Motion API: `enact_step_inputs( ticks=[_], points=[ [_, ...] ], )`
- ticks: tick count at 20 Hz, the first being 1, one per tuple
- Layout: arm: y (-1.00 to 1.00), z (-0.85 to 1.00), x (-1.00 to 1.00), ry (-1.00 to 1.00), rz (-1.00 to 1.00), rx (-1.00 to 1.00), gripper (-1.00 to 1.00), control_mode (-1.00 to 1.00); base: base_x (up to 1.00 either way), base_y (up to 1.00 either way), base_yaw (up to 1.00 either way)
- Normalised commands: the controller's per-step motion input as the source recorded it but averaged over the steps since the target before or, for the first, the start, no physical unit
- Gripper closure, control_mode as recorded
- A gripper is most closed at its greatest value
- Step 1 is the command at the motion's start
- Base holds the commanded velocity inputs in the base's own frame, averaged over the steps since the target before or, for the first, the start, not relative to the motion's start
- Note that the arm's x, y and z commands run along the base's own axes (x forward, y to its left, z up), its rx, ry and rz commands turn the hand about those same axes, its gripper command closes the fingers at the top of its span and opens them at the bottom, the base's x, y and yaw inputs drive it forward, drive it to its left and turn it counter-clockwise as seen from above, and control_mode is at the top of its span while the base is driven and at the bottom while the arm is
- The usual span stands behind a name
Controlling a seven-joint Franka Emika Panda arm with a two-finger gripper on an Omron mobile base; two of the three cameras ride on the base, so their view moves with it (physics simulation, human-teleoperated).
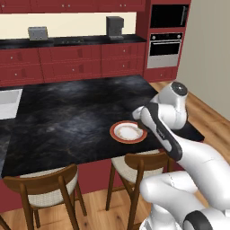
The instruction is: Start the toaster. Once the lever pops up, take the bread to the plate on the dining counter.
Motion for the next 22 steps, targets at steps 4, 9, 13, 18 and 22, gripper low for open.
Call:
enact_step_inputs(
  ticks=[4,9,13,18,22],
  points=[
    [0.21,-0.39,0.32,0.00,0.06,0.00,1.00,-1.00,0.00,0.00,0.00],
    [0.13,-0.41,0.31,0.00,0.05,0.00,1.00,-1.00,0.00,0.00,0.00],
    [0.00,-0.13,0.41,0.00,0.01,0.03,1.00,-1.00,0.00,0.00,0.00],
    [-0.01,-0.01,0.40,0.00,0.00,0.04,1.00,-1.00,0.00,0.00,0.00],
    [-0.05,-0.07,0.28,0.00,0.00,0.06,1.00,-1.00,0.00,0.00,0.00]
  ],
)
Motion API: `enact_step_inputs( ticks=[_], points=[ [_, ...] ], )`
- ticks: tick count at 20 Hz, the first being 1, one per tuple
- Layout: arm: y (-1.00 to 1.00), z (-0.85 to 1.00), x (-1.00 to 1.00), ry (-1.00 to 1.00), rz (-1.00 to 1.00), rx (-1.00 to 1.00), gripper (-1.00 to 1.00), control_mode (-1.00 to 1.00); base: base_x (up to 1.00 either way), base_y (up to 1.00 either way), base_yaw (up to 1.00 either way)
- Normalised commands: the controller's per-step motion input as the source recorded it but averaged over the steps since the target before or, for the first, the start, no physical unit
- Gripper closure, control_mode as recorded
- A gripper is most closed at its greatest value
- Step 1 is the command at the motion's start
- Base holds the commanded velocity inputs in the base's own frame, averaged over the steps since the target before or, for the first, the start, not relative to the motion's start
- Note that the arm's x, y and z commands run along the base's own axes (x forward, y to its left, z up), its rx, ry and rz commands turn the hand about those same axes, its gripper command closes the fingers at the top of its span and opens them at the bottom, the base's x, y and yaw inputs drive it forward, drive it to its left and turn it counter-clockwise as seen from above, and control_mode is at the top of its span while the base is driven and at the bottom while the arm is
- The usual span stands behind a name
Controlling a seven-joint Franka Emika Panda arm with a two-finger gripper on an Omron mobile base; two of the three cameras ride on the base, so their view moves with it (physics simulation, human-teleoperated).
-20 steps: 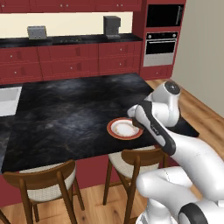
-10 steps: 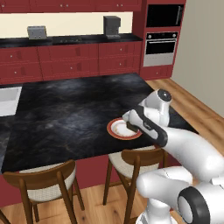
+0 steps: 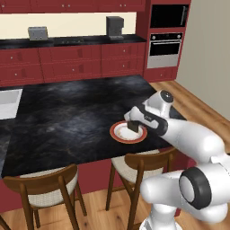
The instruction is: Start the toaster. Once the lever pops up, take the bread to the plate on the dining counter.
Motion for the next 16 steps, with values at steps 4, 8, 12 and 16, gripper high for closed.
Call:
enact_step_inputs(
  ticks=[4,8,12,16],
  points=[
    [-0.04,-0.12,0.25,0.00,0.00,0.02,1.00,-1.00,0.00,0.00,0.00],
    [0.00,-0.24,0.16,0.00,0.00,0.00,1.00,-1.00,0.00,0.00,0.00],
    [0.00,-0.32,0.12,0.00,0.00,0.00,1.00,-1.00,0.00,0.00,0.00],
    [0.00,-0.28,0.13,0.00,0.00,0.00,1.00,-1.00,0.00,0.00,0.00]
  ],
)
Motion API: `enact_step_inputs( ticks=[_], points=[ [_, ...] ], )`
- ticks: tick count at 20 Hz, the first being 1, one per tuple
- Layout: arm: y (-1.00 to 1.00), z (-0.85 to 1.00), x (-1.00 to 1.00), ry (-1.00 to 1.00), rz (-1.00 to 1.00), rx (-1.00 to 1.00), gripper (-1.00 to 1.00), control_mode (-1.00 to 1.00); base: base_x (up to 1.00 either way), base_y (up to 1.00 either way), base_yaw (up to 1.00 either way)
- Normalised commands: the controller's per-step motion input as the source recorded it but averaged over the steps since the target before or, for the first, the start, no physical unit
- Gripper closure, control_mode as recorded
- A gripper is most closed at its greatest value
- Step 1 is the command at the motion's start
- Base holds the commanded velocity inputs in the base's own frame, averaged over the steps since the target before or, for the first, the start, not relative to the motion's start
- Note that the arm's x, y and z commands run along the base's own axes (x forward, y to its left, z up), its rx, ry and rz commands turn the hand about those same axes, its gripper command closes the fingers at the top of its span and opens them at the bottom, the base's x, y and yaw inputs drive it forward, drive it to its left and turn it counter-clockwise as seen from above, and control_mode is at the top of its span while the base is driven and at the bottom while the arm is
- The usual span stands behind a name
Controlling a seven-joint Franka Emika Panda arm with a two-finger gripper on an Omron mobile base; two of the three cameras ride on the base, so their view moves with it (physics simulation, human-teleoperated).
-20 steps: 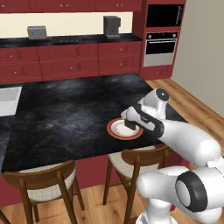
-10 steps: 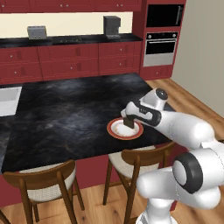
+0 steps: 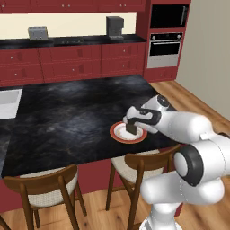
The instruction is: Start the toaster. Once the lever pops up, take the bread to the plate on the dining counter.
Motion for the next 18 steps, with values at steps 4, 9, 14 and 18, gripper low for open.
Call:
enact_step_inputs(
  ticks=[4,9,14,18],
  points=[
    [0.00,-0.26,0.13,0.00,0.00,0.00,1.00,-1.00,0.00,0.00,0.00],
    [0.00,-0.18,0.13,0.00,0.00,0.00,1.00,-1.00,0.00,0.00,0.00],
    [0.00,-0.14,0.16,0.00,0.00,0.00,1.00,-1.00,0.00,0.00,0.00],
    [0.00,-0.10,0.19,0.00,0.00,0.00,1.00,-1.00,0.00,0.00,0.00]
  ],
)
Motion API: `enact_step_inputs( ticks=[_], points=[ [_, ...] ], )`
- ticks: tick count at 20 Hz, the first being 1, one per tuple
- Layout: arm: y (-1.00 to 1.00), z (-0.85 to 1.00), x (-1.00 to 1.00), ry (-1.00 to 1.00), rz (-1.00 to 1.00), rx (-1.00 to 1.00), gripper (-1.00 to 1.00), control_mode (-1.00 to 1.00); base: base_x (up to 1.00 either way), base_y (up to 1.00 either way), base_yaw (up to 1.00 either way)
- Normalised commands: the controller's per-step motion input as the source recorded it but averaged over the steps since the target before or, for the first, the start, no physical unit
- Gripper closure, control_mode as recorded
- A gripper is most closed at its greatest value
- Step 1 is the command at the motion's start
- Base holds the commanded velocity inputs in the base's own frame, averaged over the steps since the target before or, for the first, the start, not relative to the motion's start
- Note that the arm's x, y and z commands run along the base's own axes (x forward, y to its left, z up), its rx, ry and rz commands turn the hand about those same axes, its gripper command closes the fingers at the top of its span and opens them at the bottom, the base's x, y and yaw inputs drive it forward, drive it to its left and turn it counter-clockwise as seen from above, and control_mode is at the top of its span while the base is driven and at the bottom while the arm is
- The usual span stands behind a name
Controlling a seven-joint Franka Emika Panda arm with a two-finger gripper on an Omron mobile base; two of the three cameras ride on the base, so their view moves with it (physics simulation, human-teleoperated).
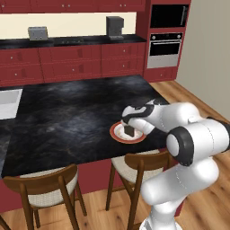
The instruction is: Start the toaster. Once the lever pops up, take the bread to the plate on the dining counter.
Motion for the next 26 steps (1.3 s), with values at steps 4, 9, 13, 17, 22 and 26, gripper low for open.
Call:
enact_step_inputs(
  ticks=[4,9,13,17,22,26],
  points=[
    [0.00,-0.10,0.22,0.00,0.00,0.00,1.00,-1.00,0.00,0.00,0.00],
    [0.00,-0.15,0.13,0.00,0.00,0.00,1.00,-1.00,0.00,0.00,0.00],
    [0.00,-0.27,0.00,0.00,0.00,0.00,1.00,-1.00,0.00,0.00,0.00],
    [0.00,-0.13,0.00,-0.05,0.00,0.00,1.00,-1.00,0.00,0.00,0.00],
    [0.00,0.00,-0.01,-0.02,0.00,0.00,1.00,-1.00,0.00,0.00,0.00],
    [0.00,-0.03,0.00,-0.02,0.00,0.00,1.00,-1.00,0.00,0.00,0.00]
  ],
)
